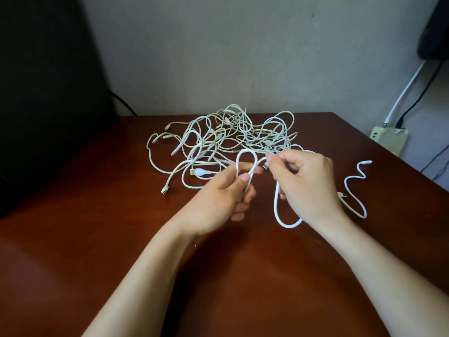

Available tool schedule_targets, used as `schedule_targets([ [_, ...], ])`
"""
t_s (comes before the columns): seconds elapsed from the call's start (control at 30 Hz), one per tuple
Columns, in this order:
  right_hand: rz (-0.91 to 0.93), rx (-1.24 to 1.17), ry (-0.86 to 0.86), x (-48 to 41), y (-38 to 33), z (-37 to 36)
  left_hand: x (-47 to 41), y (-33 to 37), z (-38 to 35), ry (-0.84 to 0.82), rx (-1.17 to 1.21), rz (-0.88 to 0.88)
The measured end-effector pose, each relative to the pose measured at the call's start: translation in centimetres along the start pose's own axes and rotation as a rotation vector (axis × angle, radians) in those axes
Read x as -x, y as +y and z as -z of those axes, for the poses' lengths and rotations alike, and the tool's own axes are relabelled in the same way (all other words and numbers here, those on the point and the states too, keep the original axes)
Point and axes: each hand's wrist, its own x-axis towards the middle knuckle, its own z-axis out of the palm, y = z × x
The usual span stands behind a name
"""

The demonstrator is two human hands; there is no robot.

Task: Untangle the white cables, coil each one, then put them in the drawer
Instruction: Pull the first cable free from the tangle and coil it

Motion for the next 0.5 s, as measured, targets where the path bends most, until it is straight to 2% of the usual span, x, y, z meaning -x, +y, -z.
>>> schedule_targets([
  [0.13, -0.034, -0.014, 0.012, 0.3, 0.1, -0.4, -0.1, -0.2, -0.9, -0.019, 0.064, 0.037],
  [0.27, -0.033, -0.072, -0.007, 0.7, 0.0, -0.9, -0.3, -0.9, -1.3, 0.069, 0.048, 0.035],
  [0.4, -0.060, -0.202, -0.109, 1.0, -0.5, -1.1, -0.5, -1.3, -0.9, 0.183, -0.063, -0.045],
  [0.5, -0.091, -0.311, -0.158, 1.0, -0.7, -1.2, -0.7, -1.6, -0.4, 0.242, -0.269, -0.183],
])
